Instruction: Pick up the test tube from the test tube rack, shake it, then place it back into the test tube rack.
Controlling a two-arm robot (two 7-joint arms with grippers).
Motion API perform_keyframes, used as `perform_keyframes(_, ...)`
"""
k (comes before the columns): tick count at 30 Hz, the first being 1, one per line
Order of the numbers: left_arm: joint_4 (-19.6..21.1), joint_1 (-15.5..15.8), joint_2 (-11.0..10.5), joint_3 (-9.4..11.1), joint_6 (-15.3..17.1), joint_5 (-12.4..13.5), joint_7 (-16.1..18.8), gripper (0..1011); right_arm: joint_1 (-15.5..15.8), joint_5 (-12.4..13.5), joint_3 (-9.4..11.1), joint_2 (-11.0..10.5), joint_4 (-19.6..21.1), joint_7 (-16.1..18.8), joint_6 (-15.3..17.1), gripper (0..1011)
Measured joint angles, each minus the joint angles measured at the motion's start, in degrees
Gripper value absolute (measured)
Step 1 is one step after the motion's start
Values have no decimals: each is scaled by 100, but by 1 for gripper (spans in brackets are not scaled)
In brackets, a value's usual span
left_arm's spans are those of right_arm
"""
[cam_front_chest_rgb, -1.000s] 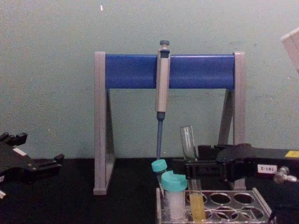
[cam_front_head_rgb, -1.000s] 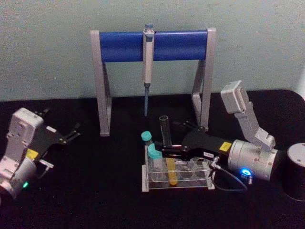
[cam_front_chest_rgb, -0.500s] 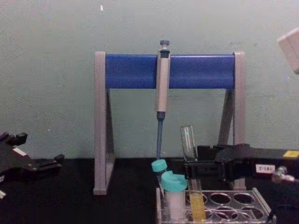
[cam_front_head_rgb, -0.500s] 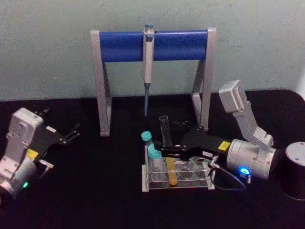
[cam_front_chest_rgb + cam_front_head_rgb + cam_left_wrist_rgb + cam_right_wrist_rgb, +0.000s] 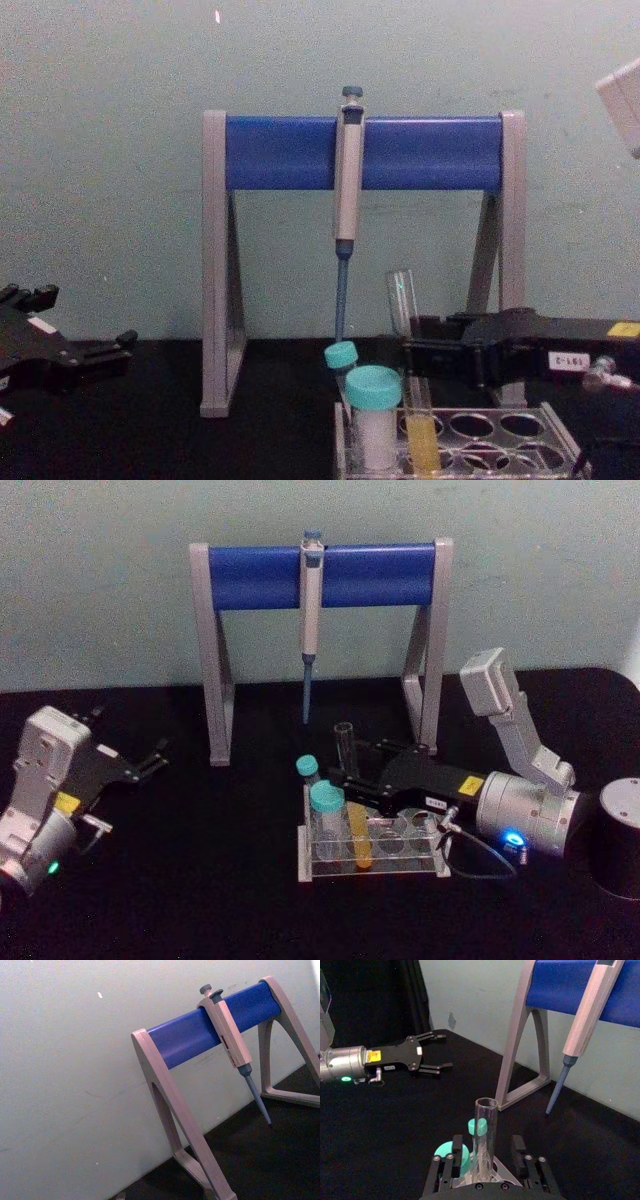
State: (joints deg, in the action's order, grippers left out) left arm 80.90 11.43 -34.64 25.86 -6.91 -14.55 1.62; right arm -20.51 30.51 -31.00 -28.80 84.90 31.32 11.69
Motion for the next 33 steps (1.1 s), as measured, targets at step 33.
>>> perform_keyframes(33,0,0,0,0,0,0,0,1001,43,-10,5,-14,22,-13,-100,229)
